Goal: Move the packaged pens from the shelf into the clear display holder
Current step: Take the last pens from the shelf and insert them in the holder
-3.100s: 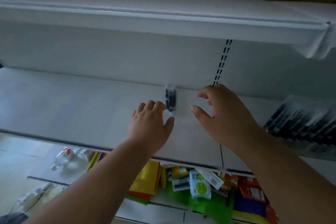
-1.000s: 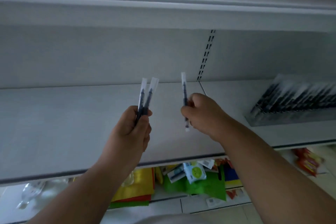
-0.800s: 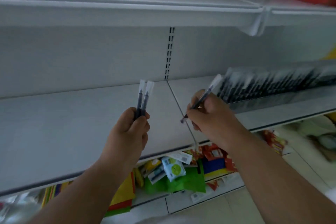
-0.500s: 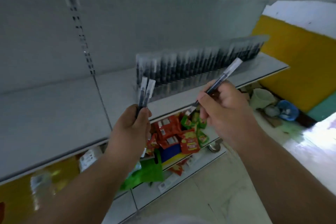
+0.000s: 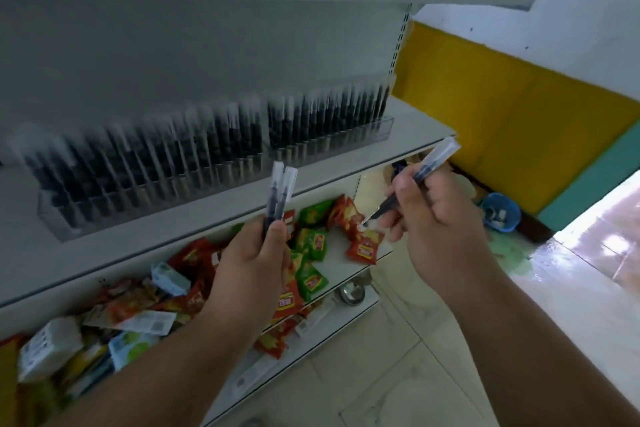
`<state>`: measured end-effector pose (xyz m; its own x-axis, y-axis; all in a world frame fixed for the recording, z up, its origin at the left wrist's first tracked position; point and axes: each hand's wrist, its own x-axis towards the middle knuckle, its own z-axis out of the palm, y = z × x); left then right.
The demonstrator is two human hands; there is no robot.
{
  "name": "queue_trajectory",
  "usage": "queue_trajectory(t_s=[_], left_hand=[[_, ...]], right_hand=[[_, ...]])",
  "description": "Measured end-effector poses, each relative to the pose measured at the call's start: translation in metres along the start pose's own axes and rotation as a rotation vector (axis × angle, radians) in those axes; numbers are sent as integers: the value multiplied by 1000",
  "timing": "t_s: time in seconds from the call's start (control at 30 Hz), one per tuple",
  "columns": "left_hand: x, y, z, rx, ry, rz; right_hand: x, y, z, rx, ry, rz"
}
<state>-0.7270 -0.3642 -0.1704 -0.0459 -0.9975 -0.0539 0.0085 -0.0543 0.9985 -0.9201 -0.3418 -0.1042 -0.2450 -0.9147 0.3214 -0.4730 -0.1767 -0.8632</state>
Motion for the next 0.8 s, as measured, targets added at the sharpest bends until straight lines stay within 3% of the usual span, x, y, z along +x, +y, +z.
queue_trajectory(t_s=[0.17,0.3,0.5,0.8], left_hand=[[45,7,24,-37,-5,-4],[92,14,46,-32,-43,-1],[126,18,68,13,-82,23],[162,8,106,-16,2,8]], right_hand=[[57,30,-3,-195,93,-26],[107,38,-14,-194,169,-20],[156,46,-21,-207,152,-73],[260,87,-32,-342,53,-220]])
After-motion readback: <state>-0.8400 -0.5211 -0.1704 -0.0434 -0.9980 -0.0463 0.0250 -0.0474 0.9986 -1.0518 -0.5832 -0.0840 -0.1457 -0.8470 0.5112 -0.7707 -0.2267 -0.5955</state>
